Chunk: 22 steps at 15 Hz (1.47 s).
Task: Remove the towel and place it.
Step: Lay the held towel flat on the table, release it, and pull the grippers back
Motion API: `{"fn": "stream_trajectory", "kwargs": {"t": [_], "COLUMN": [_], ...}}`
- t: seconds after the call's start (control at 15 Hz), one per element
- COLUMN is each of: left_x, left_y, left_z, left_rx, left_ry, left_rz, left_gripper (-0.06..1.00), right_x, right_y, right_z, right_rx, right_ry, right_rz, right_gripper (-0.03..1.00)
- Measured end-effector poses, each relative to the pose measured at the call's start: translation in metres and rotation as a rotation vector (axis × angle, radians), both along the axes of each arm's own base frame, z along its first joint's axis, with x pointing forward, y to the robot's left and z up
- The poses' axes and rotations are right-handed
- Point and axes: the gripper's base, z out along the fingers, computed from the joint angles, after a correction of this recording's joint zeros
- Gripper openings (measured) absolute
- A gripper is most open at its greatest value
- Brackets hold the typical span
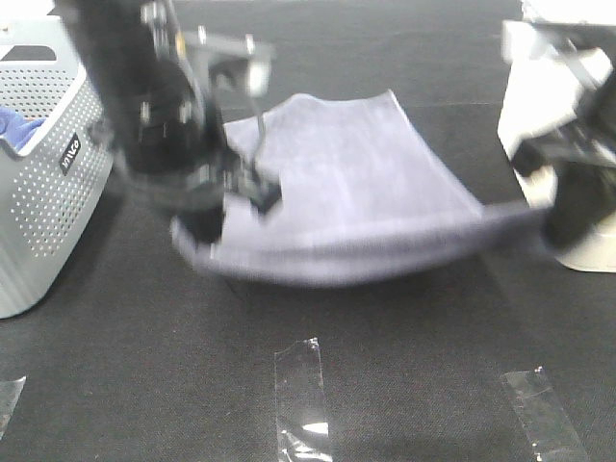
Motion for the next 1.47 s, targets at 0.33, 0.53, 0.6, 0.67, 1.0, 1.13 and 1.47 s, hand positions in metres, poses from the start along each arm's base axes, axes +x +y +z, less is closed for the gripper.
{"fn": "stream_trajectory", "kwargs": {"t": [0.33, 0.53, 0.6, 0.67, 1.0, 1.13, 1.47], "left_x": [-0.07, -0.104, -0.112, -0.117, -0.151, -0.156, -0.158], "left_y": [-0.024, -0.036, -0.039, -0.04, -0.038, -0.032, -0.034], "left_z": [-0.027, -0.043, -0.046, -0.048, -0.069, -0.08, -0.085], "left_rx": [0.077, 0.119, 0.127, 0.135, 0.155, 0.151, 0.101], "left_ry": [0.087, 0.117, 0.122, 0.127, 0.222, 0.246, 0.252], "left_rz": [-0.082, -0.112, -0.106, -0.098, -0.083, -0.053, -0.02], "left_gripper": [0.0, 0.0, 0.0, 0.0, 0.0, 0.0, 0.02], "right_x": [-0.057, -0.08, -0.086, -0.09, -0.111, -0.118, -0.12], "right_y": [-0.013, -0.018, -0.019, -0.02, -0.022, -0.023, -0.025], "right_z": [-0.005, -0.007, -0.009, -0.013, -0.045, -0.054, -0.057], "right_rx": [0.06, 0.098, 0.105, 0.109, 0.105, 0.111, 0.084], "right_ry": [0.015, 0.016, 0.02, 0.035, 0.18, 0.228, 0.231], "right_rz": [-0.03, -0.046, -0.052, -0.054, -0.077, -0.088, -0.083], "right_gripper": [0.0, 0.0, 0.0, 0.0, 0.0, 0.0, 0.01]}}
